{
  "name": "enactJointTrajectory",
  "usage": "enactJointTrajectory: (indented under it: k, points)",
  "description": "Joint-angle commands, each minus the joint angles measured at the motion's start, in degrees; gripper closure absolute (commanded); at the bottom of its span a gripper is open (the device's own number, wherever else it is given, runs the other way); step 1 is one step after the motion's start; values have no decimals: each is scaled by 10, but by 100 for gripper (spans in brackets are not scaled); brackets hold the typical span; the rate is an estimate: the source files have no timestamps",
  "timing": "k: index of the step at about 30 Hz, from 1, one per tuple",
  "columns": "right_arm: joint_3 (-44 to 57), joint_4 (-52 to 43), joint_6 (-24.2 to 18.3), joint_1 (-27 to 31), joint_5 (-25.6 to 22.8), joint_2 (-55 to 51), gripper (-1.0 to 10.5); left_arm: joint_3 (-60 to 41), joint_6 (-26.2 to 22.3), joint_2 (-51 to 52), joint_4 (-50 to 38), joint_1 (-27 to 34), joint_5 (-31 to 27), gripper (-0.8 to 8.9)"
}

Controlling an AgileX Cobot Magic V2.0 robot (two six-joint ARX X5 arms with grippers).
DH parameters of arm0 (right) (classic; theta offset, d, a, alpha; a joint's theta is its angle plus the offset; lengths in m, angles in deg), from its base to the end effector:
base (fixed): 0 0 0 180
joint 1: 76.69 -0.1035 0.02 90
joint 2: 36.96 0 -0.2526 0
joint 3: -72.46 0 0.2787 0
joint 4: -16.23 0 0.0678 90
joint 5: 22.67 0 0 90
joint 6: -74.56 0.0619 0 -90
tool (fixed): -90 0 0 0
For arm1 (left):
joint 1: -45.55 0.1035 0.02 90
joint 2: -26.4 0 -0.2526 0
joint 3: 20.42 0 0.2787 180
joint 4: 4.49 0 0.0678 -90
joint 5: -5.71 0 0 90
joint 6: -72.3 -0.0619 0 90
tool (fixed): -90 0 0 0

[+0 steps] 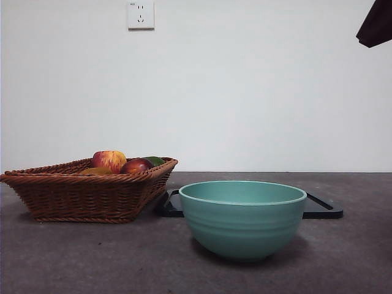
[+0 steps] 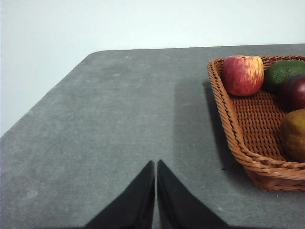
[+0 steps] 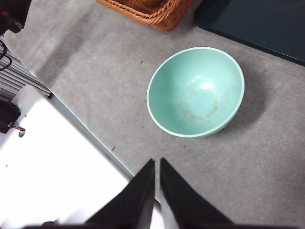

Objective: Pick up the wifruite, put it on the bowl, pick up the plate, put it on desk

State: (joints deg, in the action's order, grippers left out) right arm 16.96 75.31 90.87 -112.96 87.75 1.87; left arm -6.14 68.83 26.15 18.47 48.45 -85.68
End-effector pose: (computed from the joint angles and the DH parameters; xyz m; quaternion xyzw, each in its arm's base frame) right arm 0.1348 0.1257 0.2570 0.0670 0.4174 0.3873 0.8193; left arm 0.1656 0.0099 0.1520 0.0291 0.0789 0.0349 0.9958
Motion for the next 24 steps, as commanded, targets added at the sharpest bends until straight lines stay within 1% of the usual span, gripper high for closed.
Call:
enactJointTrajectory:
  k: [1, 3, 5, 8, 10, 14, 16, 19, 21, 23, 24]
  points:
    - [-10, -6, -7, -3, 2, 4, 938, -12, 5, 1, 4, 1, -1, 806]
    - [-10, -7, -9, -3, 1, 3, 938, -12, 5, 1, 4, 1, -1, 806]
    - [-10, -16, -35, -3, -10, 2, 938, -12, 5, 1, 4, 2, -1, 806]
    - [-8, -47, -83, 14, -59, -5, 938, -12, 5, 1, 4, 1, -1, 806]
    - [-4, -81, -106, 41, -81, -13, 938, -12, 5, 1, 4, 1, -1, 806]
    - [31, -177, -136, 137, -85, -45, 938, -12, 5, 1, 4, 2, -1, 806]
    - [66, -238, -138, 188, -85, -70, 938, -12, 5, 1, 4, 1, -1, 806]
    - [155, -348, -138, 272, -85, -136, 938, -12, 5, 1, 4, 1, -1, 806]
    - [220, -403, -138, 318, -86, -189, 938, -12, 5, 1, 3, 2, -1, 806]
    - [274, -440, -138, 354, -88, -233, 938, -12, 5, 1, 4, 1, -1, 806]
    - [288, -450, -138, 363, -88, -245, 938, -12, 5, 1, 4, 2, -1, 806]
